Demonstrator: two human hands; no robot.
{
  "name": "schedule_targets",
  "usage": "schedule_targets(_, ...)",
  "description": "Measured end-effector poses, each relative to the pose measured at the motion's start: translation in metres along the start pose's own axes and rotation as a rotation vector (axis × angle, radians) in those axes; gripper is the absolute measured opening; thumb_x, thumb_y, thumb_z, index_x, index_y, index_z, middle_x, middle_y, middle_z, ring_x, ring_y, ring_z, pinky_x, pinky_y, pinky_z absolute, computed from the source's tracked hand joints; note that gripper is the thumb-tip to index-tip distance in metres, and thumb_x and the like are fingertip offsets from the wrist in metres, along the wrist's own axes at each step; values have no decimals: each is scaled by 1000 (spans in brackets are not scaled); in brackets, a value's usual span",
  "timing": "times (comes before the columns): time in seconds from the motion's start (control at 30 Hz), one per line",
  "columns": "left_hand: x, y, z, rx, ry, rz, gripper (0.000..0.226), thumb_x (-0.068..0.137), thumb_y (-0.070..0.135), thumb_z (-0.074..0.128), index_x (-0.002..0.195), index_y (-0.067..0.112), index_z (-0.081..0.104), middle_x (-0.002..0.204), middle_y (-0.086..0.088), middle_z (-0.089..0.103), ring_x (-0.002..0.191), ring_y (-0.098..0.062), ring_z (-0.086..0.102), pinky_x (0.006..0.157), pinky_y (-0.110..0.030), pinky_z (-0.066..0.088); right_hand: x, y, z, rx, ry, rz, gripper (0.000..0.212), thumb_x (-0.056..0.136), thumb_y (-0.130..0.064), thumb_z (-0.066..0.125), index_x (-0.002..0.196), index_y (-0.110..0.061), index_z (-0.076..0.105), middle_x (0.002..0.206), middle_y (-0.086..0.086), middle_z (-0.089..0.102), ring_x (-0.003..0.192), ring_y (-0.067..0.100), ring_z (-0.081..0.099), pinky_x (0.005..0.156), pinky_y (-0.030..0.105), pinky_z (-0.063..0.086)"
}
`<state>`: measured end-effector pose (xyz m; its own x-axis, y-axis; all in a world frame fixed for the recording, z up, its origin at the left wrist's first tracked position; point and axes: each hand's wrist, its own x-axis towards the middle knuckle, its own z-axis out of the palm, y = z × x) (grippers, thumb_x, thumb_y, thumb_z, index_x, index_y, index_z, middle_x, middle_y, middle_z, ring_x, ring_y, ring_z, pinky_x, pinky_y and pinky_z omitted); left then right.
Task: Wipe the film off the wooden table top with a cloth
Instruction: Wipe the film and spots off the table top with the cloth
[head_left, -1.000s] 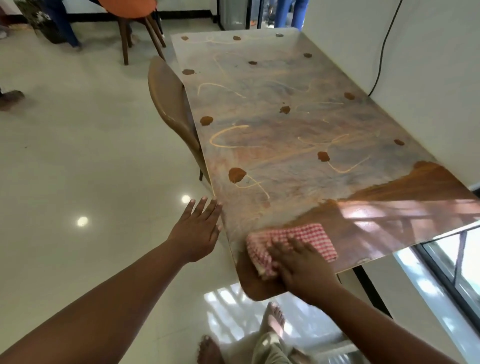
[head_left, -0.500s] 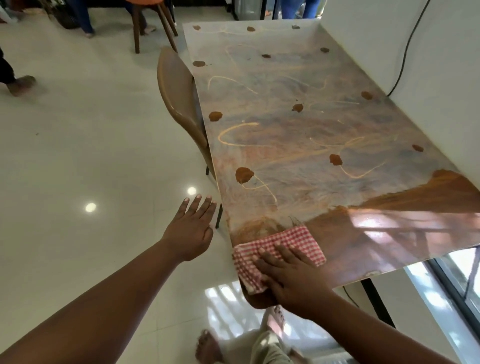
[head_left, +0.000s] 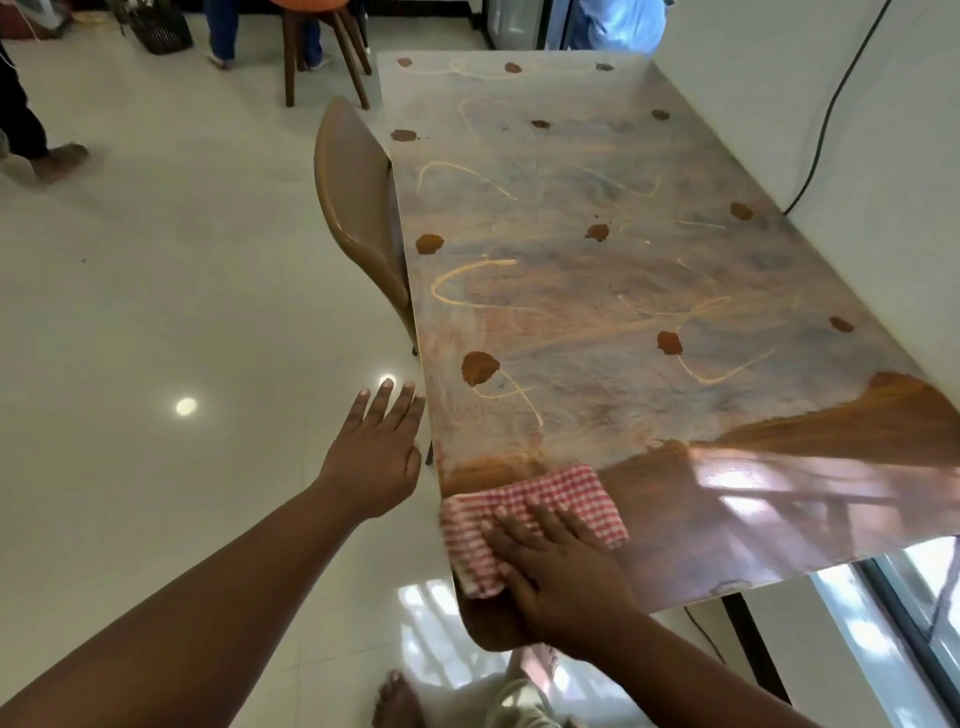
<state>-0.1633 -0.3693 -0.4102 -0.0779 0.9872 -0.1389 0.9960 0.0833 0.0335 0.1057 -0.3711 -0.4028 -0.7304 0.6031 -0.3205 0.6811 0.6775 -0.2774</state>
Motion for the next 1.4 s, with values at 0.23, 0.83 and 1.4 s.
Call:
schedule_targets(0.23, 10, 20, -5, -13, 7, 57, 78, 84, 47, -8, 153, 13, 8, 160, -6, 7, 147, -26, -5, 113, -38, -17, 45, 29, -26, 14, 72, 167, 52, 99, -51, 16, 149, -40, 12, 158, -14, 11, 146, 23, 2, 115, 44, -4)
schedule_targets(0.83, 43, 53, 5, -4, -9, 52, 74, 90, 53, -6, 153, 15, 8, 161, -6, 4, 147, -23, -7, 112, -34, -20, 47, 94, -40, 7, 42, 152, 56, 96, -57, 9, 149, -40, 9, 156, -14, 4, 145, 22, -5, 110, 42, -11)
schedule_targets(1.4, 54, 66, -22, -8, 12, -45, 81, 85, 54, -8, 152, 13, 12, 160, -6, 7, 148, -24, -4, 115, -37, -15, 60, 134, -58, -18, 15, 21, 53, 98, -55, 14, 148, -42, 10, 158, -12, 8, 146, 21, -3, 113, 42, -8)
